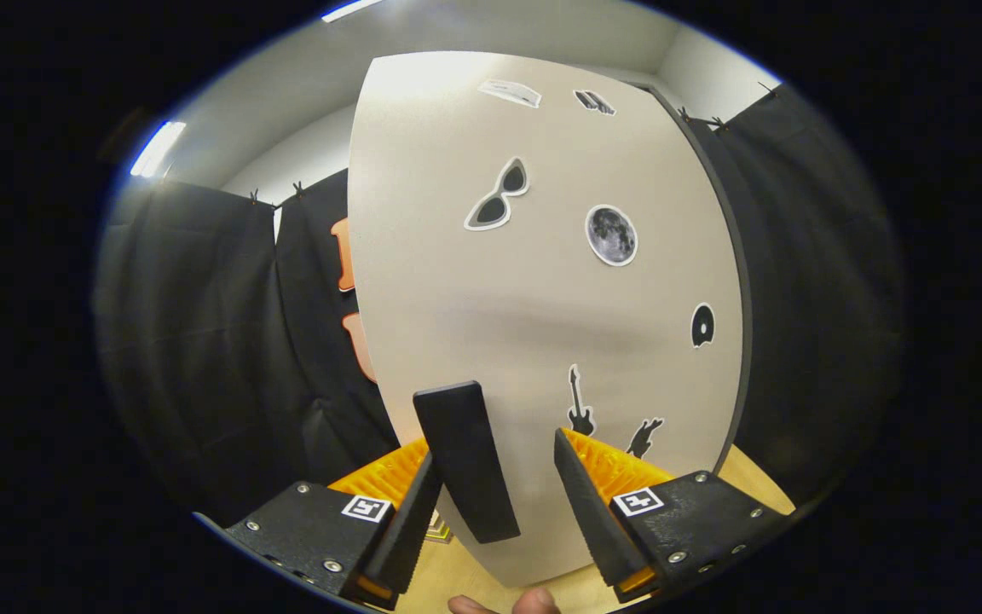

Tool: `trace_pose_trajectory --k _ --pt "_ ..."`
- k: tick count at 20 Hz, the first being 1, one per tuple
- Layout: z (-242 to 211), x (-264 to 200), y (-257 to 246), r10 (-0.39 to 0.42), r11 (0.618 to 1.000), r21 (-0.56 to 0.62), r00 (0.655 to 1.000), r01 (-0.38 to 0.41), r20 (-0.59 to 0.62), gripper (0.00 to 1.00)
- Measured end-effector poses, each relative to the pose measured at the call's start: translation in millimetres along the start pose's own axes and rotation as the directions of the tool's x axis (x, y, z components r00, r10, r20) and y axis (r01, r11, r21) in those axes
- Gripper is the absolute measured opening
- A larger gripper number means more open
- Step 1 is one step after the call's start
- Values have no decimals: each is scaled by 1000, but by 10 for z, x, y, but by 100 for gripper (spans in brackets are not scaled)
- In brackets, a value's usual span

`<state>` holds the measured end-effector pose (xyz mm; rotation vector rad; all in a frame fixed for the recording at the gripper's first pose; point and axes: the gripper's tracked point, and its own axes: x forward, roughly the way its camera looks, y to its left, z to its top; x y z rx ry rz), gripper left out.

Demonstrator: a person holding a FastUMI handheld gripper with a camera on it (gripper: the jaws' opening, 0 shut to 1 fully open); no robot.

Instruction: Open the shoe cabinet door, grab the shoes and put them into the shoe cabinet, then close the shoe cabinet door.

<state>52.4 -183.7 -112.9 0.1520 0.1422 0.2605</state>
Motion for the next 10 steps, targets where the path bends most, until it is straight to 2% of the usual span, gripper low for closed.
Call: trace_pose_trajectory --k 4,10 --pt "0 -2 16 19 1000 -17 1000 -18 9 80" --pt "-1 19 -4 -4 1000 -20 1000 5 14 80"
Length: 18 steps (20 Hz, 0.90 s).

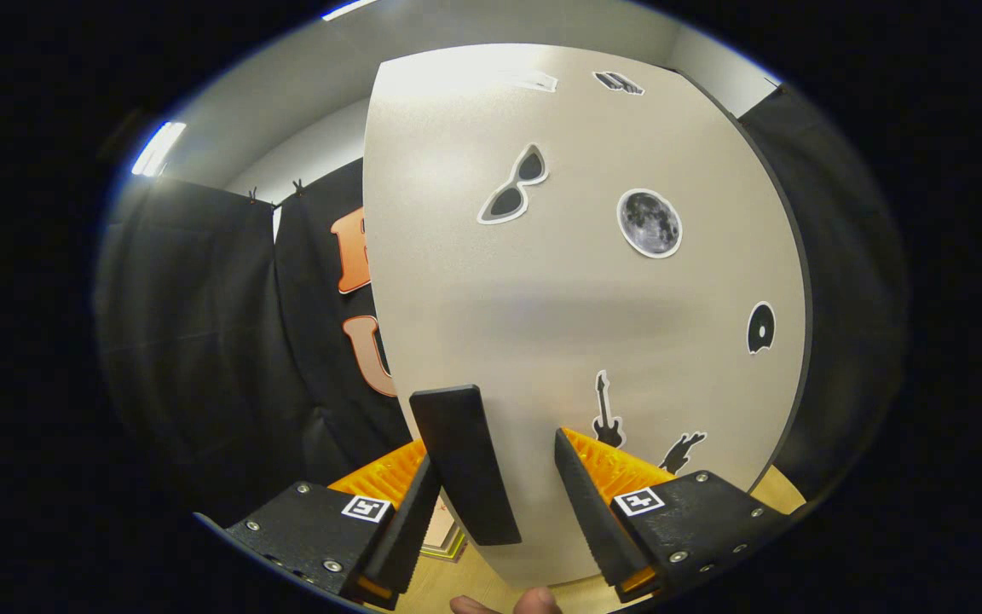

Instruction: Open the shoe cabinet door, grab the shoes and put them into the shoe cabinet, then close the shoe cabinet door.

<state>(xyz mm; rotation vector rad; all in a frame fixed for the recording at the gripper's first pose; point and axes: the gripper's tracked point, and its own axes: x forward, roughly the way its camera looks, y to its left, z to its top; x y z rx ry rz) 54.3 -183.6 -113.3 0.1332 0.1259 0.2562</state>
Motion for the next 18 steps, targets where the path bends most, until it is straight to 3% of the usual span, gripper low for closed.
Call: trace_pose_trajectory --k 6,16,18 --pt "-33 34 -53 -65 988 -138 998 66 12 82" --pt "-58 80 -43 -74 987 -144 997 71 -14 84" --pt "-49 23 61 -50 995 -92 998 46 -36 85"
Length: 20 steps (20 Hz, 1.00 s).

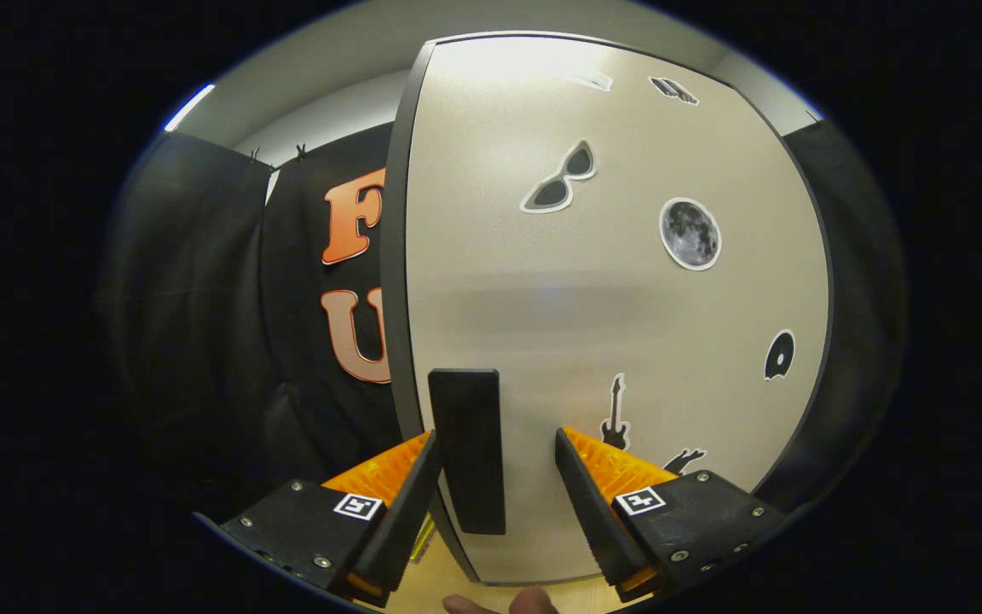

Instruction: Open the shoe cabinet door, grab the shoes and put them into the shoe cabinet, then close the shoe cabinet door.

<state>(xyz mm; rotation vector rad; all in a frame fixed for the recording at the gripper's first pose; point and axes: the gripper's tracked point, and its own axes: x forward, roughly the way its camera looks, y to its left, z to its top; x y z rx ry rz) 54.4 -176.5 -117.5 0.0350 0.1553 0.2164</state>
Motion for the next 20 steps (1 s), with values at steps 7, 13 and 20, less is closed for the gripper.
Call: trace_pose_trajectory --k 7,13,20 --pt "205 -919 163 -27 998 56 999 25 38 84" --pt "366 -1924 1 -110 994 -15 993 111 52 84" --pt "515 -2651 -149 -116 993 -1 990 116 82 84"
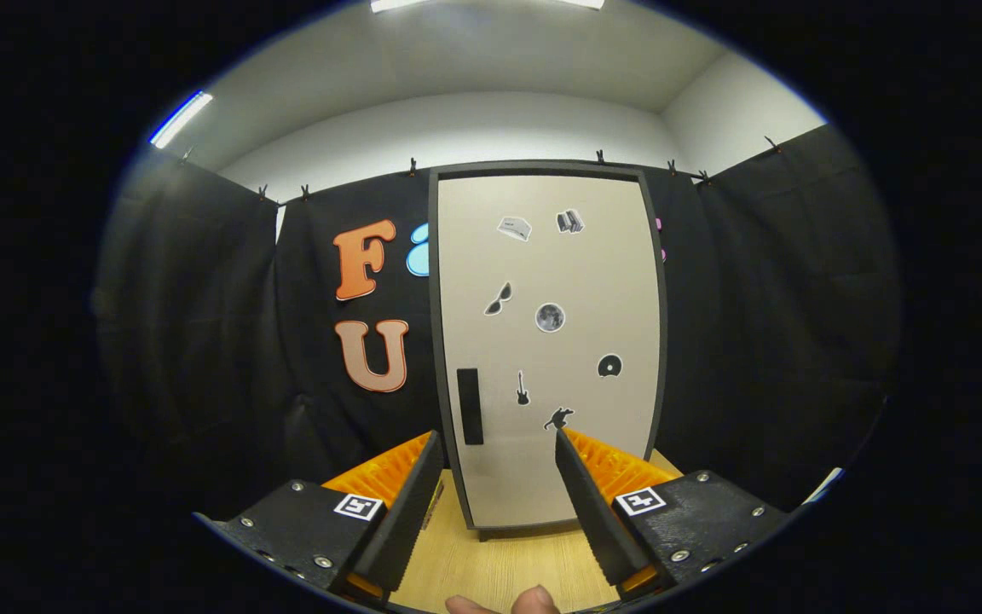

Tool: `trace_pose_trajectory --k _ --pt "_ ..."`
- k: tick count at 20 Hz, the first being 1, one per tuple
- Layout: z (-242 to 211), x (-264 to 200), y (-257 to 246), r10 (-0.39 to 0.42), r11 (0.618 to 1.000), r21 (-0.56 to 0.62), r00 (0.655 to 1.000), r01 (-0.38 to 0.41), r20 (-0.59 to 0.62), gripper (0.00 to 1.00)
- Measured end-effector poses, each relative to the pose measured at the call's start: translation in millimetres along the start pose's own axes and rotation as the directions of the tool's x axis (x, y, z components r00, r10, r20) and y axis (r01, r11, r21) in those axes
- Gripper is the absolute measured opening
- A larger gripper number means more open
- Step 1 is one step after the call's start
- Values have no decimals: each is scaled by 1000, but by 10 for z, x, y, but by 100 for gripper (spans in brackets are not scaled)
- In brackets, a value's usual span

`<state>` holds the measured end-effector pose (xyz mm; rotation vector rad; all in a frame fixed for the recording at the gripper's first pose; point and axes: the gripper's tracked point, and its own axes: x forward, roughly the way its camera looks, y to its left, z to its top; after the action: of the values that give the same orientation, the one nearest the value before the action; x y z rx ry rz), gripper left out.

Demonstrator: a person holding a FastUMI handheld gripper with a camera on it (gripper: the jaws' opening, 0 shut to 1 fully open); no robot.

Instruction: Open the shoe cabinet door, grab the shoes and put them into the shoe cabinet, then close the shoe cabinet door.

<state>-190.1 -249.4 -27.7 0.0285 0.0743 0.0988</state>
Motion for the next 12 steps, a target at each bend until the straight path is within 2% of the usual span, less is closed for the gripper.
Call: trace_pose_trajectory --k 7,12 --pt "177 -583 -253 34 999 20 998 -35 46 84" --pt "113 -846 -350 76 997 15 996 -77 48 84"
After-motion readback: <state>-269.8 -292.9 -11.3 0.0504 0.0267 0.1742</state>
